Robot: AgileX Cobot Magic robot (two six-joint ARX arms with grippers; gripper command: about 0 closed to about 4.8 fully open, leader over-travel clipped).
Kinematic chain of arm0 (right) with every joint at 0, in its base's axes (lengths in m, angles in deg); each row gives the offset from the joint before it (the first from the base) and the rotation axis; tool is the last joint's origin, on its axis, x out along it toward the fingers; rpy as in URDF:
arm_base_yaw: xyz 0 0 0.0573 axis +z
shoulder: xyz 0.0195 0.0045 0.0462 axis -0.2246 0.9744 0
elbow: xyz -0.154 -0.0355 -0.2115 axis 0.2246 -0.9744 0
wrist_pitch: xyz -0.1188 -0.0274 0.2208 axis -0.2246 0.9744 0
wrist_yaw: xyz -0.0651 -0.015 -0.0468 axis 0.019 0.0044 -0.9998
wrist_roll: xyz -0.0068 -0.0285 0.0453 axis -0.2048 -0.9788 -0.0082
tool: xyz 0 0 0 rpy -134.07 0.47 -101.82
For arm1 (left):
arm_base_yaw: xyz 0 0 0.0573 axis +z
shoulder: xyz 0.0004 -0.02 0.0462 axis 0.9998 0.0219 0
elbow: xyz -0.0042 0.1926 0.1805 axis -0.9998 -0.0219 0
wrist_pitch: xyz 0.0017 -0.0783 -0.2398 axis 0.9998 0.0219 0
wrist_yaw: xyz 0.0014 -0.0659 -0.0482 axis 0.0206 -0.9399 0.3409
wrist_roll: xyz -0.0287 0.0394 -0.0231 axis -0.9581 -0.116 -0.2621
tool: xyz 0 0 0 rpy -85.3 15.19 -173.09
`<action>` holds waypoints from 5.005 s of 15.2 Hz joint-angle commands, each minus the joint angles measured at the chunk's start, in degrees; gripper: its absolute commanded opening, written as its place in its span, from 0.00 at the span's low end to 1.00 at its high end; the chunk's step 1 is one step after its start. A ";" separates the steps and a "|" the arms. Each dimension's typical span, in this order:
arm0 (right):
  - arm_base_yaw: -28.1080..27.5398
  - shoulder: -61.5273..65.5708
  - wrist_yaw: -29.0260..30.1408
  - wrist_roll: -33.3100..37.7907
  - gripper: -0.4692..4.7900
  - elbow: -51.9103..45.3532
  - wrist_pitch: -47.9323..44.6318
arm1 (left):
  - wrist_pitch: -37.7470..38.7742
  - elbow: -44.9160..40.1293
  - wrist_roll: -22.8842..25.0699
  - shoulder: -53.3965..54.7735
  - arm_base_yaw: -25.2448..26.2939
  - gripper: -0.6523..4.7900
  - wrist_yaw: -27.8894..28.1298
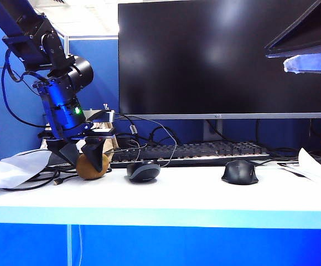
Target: Pick up the kiwi and place it near the upside-down mouse.
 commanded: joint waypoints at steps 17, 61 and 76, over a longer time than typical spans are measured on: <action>-0.15 0.11 -2.69 -0.24 0.61 0.26 -5.92 | 13.44 0.42 -0.68 -12.68 -14.27 0.11 -5.38; -0.09 0.13 -2.47 -0.17 0.61 0.26 -3.32 | 8.85 -8.24 6.21 -8.68 -17.42 0.70 5.31; -0.11 0.15 -2.49 -0.20 0.61 0.26 -3.39 | 7.10 -7.96 6.23 -12.52 -17.40 1.00 10.67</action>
